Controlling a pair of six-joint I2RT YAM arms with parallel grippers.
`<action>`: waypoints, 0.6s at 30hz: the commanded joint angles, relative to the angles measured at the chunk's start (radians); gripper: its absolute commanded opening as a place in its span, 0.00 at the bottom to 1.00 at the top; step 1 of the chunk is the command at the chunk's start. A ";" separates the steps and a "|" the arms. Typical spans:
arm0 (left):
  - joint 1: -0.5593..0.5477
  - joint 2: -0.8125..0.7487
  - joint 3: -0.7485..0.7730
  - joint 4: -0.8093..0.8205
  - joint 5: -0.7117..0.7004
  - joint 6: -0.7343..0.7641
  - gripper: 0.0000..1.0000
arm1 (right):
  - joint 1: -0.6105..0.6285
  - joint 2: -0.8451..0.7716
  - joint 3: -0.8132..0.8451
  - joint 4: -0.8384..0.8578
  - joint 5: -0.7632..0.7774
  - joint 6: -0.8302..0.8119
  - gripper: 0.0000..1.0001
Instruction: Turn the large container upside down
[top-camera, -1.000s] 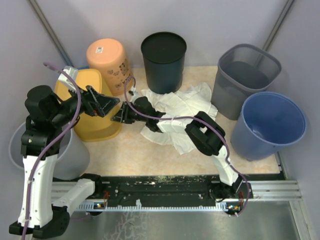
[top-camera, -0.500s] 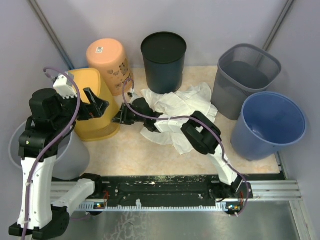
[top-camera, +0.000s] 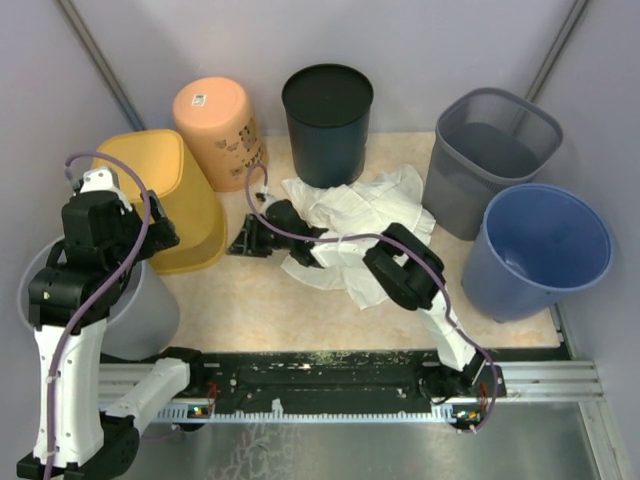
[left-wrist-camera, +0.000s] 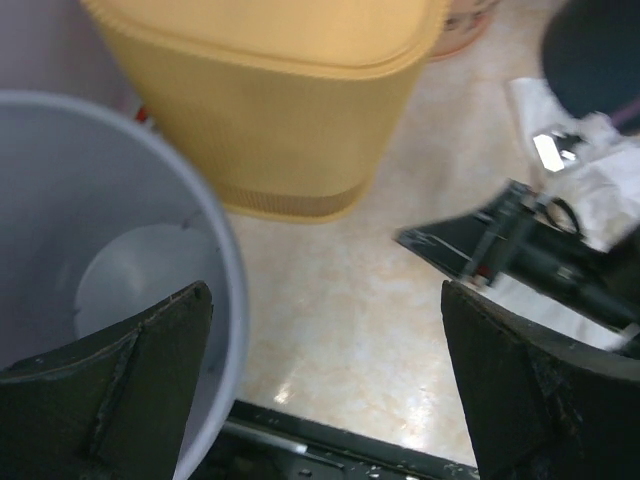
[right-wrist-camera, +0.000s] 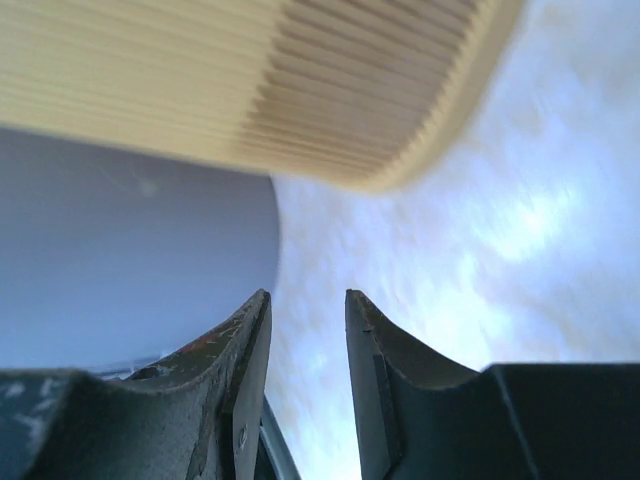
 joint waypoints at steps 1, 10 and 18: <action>-0.002 0.006 -0.037 -0.091 -0.254 -0.034 0.99 | -0.015 -0.237 -0.214 0.078 -0.008 -0.029 0.37; -0.001 0.011 -0.284 0.049 -0.224 -0.087 0.88 | -0.042 -0.605 -0.591 -0.013 0.080 -0.112 0.37; -0.002 0.029 -0.237 0.090 0.139 -0.032 0.06 | -0.104 -0.924 -0.706 -0.234 0.278 -0.205 0.37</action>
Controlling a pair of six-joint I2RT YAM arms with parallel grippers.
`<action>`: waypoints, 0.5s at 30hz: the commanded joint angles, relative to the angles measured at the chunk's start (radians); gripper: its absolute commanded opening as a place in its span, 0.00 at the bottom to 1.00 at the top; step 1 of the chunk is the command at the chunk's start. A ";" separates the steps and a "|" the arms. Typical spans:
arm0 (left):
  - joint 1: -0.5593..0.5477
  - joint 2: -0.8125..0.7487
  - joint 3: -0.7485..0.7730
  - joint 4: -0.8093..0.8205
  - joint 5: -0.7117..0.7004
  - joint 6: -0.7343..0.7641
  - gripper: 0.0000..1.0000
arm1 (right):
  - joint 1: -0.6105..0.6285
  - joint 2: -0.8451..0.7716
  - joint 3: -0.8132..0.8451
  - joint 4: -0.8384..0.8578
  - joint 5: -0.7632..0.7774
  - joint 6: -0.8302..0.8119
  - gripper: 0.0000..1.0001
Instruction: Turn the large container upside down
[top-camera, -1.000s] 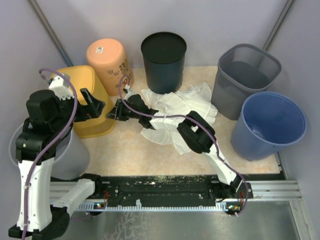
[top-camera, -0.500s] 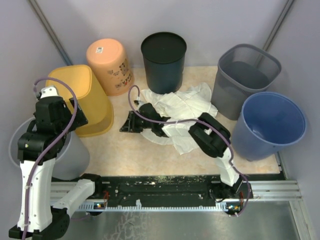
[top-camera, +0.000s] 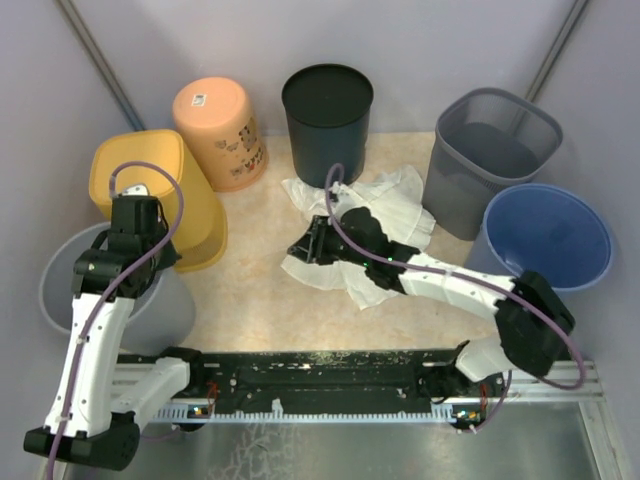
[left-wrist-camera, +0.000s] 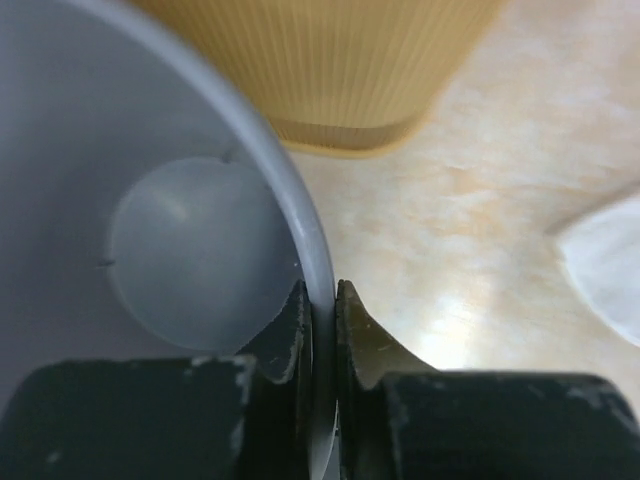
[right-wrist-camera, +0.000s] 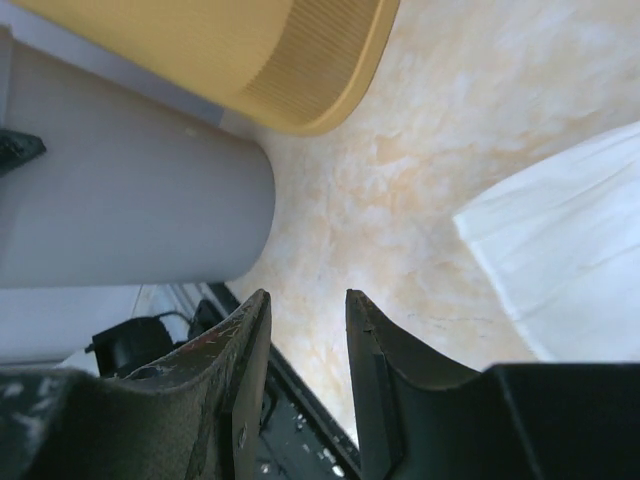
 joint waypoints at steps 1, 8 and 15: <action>-0.004 0.026 0.081 0.042 0.325 0.026 0.00 | -0.063 -0.175 -0.023 -0.117 0.141 -0.087 0.37; -0.005 0.053 0.133 0.055 0.757 -0.032 0.00 | -0.131 -0.353 -0.009 -0.279 0.338 -0.201 0.36; -0.023 0.050 0.139 0.214 1.172 -0.137 0.00 | -0.139 -0.470 0.018 -0.389 0.523 -0.277 0.37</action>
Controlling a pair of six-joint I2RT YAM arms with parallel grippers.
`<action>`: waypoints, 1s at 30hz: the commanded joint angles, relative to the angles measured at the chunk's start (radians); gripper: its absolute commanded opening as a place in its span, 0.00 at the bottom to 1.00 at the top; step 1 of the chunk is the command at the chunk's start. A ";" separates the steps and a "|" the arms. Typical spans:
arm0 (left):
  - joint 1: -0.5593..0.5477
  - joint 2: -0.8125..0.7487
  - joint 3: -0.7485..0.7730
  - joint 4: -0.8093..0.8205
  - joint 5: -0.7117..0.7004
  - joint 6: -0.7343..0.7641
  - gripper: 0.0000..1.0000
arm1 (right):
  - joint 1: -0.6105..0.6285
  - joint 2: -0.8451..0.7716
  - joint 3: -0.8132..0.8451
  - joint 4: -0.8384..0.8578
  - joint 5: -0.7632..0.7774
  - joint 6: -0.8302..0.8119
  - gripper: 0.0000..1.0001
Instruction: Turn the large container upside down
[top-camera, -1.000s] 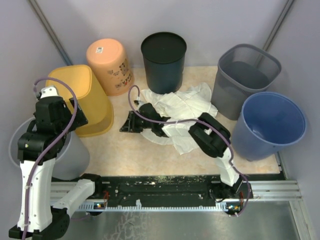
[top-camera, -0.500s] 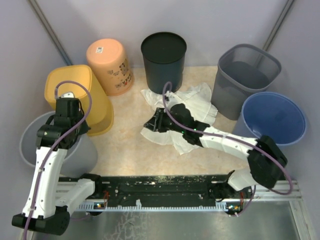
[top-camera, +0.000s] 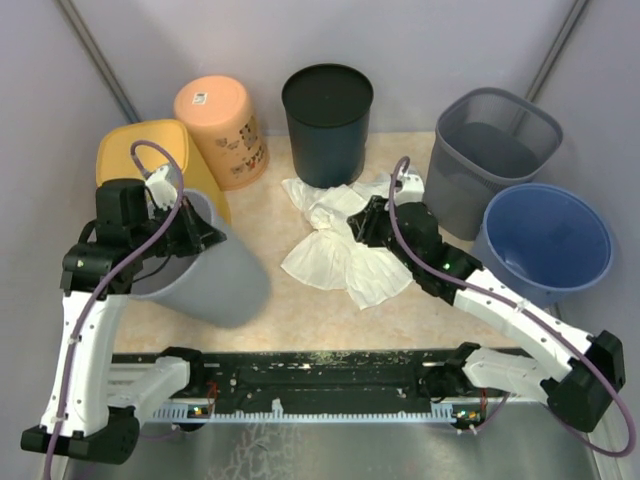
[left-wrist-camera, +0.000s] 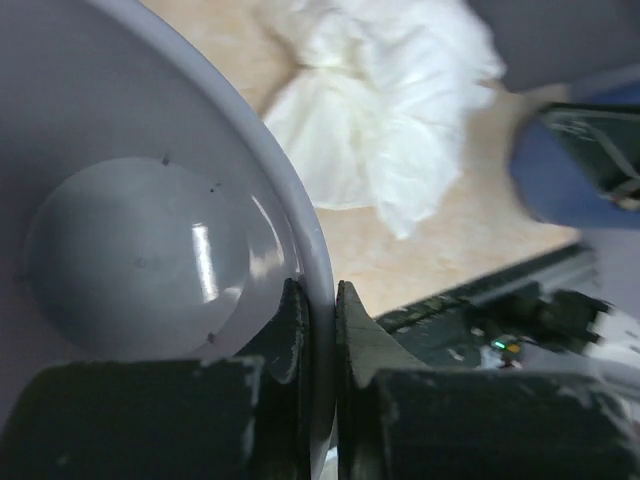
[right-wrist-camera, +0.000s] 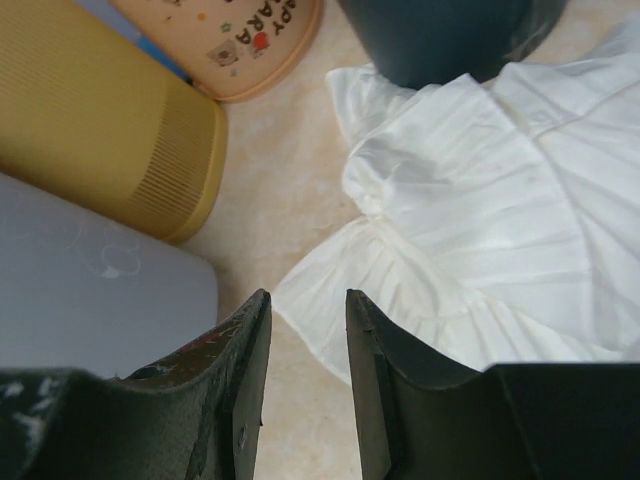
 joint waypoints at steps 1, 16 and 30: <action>-0.022 -0.006 -0.004 0.190 0.513 -0.176 0.00 | -0.010 -0.077 0.045 -0.080 0.166 -0.082 0.37; -0.030 -0.105 -0.394 0.787 0.769 -0.545 0.00 | -0.013 -0.160 0.201 -0.296 0.250 -0.171 0.45; -0.032 -0.062 -0.530 0.652 0.521 -0.270 0.54 | -0.013 -0.160 0.193 -0.524 0.015 -0.002 0.51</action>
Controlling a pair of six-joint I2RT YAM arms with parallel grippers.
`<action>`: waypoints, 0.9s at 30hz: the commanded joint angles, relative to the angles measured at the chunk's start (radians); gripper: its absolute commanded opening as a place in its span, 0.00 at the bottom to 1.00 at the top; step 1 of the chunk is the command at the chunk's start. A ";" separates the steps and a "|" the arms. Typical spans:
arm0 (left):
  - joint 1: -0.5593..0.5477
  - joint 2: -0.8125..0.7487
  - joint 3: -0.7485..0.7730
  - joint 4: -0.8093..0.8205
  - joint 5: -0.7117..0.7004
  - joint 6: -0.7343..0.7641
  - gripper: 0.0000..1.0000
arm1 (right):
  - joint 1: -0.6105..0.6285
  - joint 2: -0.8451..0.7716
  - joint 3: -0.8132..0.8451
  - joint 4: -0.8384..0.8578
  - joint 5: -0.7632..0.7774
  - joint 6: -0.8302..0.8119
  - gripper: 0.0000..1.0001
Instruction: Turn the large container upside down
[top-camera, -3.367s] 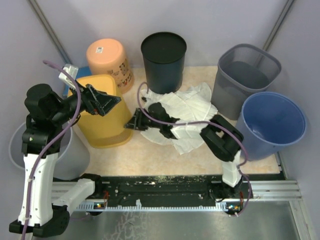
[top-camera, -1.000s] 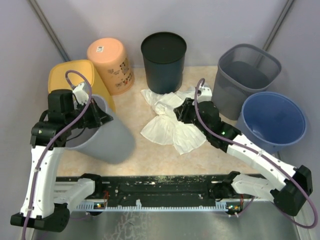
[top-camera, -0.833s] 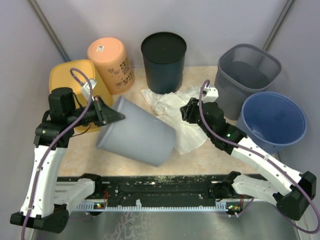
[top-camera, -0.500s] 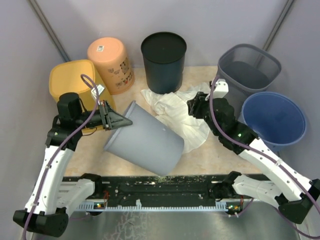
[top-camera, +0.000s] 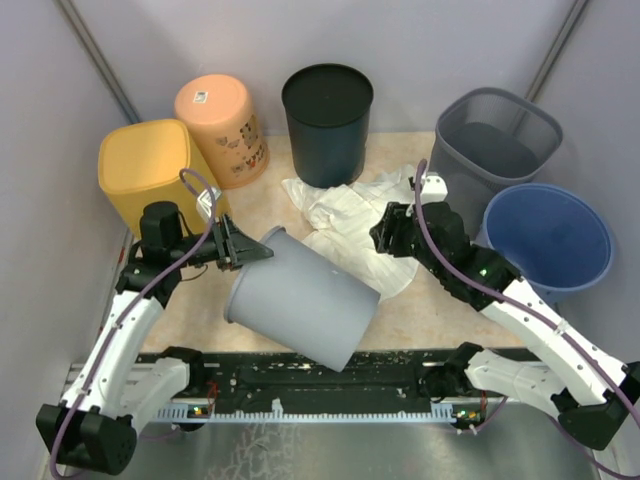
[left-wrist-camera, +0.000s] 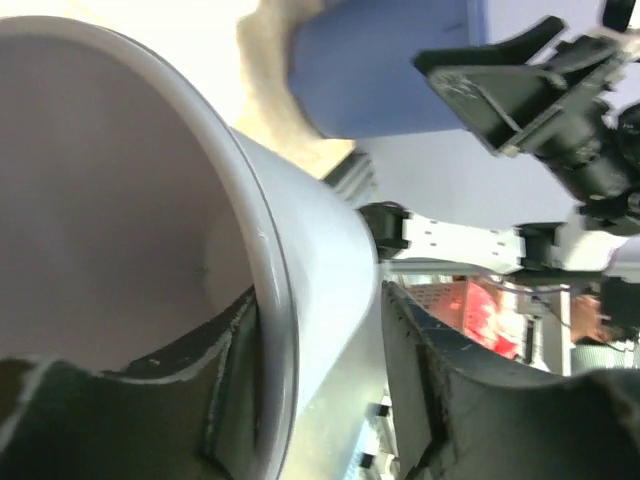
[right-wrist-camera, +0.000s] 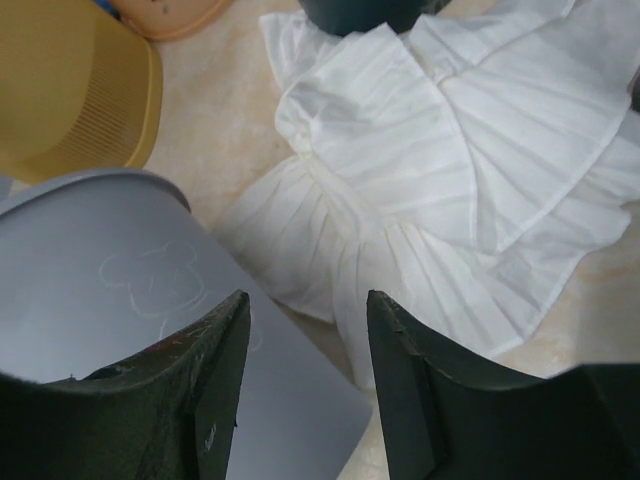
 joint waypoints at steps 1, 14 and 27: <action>0.000 0.026 0.024 -0.112 -0.149 0.202 0.57 | -0.008 -0.021 0.031 -0.103 -0.088 0.154 0.51; 0.000 0.101 0.164 -0.394 -0.384 0.516 0.65 | -0.007 -0.178 -0.133 -0.225 -0.270 0.506 0.62; 0.000 0.093 0.132 -0.397 -0.397 0.532 0.26 | -0.007 -0.250 -0.330 -0.030 -0.525 0.655 0.55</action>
